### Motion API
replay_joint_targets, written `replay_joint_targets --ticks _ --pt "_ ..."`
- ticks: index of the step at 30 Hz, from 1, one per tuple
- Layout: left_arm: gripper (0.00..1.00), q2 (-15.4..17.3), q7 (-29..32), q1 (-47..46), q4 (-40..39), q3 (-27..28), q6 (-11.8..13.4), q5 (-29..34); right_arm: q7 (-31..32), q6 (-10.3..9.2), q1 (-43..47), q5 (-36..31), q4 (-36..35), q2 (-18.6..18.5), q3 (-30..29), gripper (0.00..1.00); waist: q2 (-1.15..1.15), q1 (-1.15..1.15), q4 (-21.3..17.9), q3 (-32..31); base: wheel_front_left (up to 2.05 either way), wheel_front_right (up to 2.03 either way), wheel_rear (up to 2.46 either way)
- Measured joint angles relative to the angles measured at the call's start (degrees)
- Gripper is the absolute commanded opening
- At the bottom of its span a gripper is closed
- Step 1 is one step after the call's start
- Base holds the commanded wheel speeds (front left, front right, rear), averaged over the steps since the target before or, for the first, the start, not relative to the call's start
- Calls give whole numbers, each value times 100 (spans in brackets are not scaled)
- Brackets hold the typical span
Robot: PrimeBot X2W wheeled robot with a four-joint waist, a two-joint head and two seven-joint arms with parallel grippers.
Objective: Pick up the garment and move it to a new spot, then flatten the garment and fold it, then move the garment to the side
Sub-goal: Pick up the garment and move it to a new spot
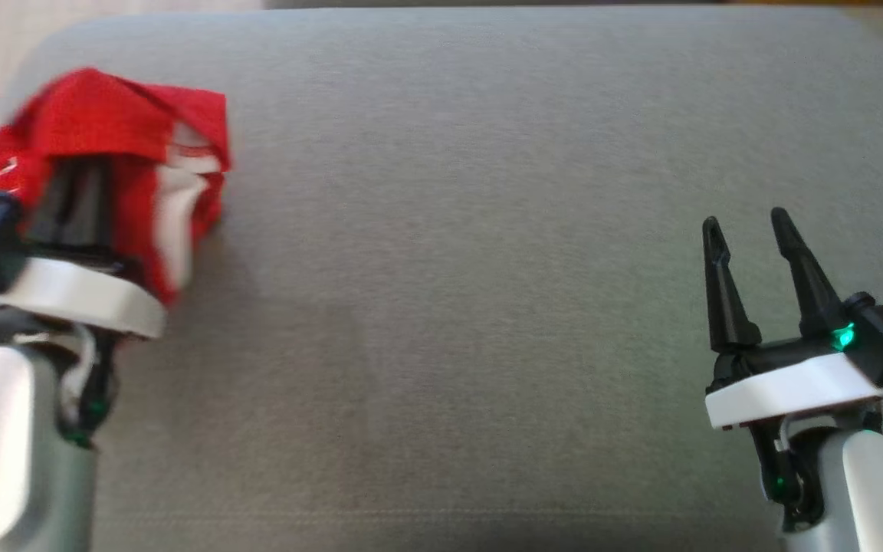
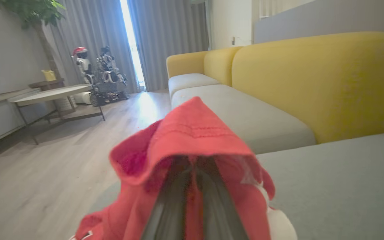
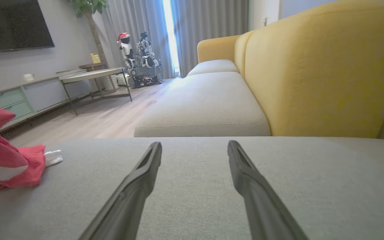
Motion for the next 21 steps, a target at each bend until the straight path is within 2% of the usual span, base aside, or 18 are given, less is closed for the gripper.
replay_joint_targets --ticks 9,10,18,21 --pt "0 -322 464 -122 -2 -1070 -231 -141 -182 0 -11 263 -91 9 64 100 0 0 -912 328 0 0 0" --pt "0 -394 582 -531 253 -1767 -311 -142 -305 0 -20 421 -75 10 119 100 0 0 -1318 524 0 0 0" --pt "0 -488 655 -1443 527 -3142 -318 -346 -604 0 -179 722 53 14 264 100 0 0 -2007 972 0 0 0" --pt "0 -449 758 -1600 786 -3442 -319 -542 -710 0 -227 813 179 16 318 100 0 0 -2180 1149 0 0 0"
